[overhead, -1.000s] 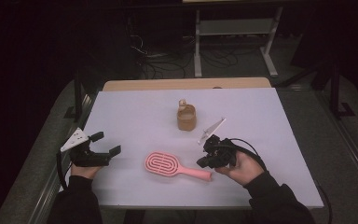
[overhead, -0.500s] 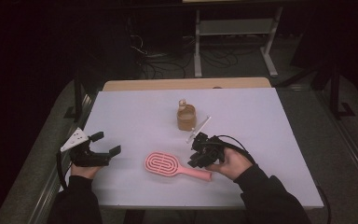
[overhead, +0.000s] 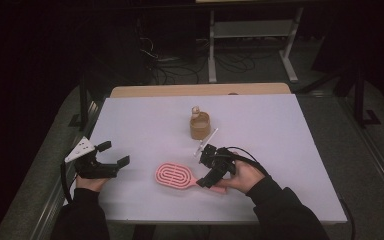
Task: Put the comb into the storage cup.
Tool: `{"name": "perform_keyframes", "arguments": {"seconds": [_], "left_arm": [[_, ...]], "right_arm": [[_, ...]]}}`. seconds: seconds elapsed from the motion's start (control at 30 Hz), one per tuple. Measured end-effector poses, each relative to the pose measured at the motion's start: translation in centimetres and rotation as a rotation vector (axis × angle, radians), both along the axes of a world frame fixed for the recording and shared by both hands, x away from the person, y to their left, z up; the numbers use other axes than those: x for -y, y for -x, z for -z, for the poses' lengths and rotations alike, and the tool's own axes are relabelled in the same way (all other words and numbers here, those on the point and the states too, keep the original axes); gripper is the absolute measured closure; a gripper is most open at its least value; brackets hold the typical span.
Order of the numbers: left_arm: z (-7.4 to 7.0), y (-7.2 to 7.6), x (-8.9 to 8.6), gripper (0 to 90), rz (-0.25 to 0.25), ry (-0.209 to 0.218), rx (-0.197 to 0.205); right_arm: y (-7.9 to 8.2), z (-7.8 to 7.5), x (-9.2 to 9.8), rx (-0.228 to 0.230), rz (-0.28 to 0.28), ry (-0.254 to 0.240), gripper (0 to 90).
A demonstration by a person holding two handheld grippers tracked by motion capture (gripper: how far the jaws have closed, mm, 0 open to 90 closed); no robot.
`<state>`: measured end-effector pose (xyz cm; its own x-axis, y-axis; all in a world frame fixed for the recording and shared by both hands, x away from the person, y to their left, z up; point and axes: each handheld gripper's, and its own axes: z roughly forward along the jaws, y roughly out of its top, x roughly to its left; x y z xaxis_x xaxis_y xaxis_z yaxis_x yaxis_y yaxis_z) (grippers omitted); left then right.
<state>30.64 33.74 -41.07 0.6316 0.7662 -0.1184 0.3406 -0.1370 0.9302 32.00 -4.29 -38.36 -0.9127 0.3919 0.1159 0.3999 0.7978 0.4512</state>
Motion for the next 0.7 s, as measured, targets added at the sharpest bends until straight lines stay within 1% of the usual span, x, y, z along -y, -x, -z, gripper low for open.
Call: {"name": "perform_keyframes", "arguments": {"seconds": [0.2,0.23,0.33,0.57,0.7], "left_arm": [[0.0,0.0,0.0,0.0,0.001,0.001,0.0],[0.0,0.0,0.0,0.0,0.0,0.0,0.0],[0.0,0.0,0.0,0.0,0.001,0.0,0.0],[0.0,0.0,0.0,0.0,0.002,-0.002,0.0],[0.0,0.0,0.0,0.0,0.003,-0.004,0.0]], "right_arm": [[0.1,0.5,-0.5,-0.002,-0.013,0.023,16.2],[0.1,0.5,-0.6,-0.002,-0.017,0.027,13.4],[0.2,0.8,-0.9,-0.003,-0.022,0.042,12.4],[0.2,1.5,-1.6,-0.002,-0.039,0.06,3.2],[0.2,2.0,-1.9,-0.002,-0.044,0.066,1.4]]}}
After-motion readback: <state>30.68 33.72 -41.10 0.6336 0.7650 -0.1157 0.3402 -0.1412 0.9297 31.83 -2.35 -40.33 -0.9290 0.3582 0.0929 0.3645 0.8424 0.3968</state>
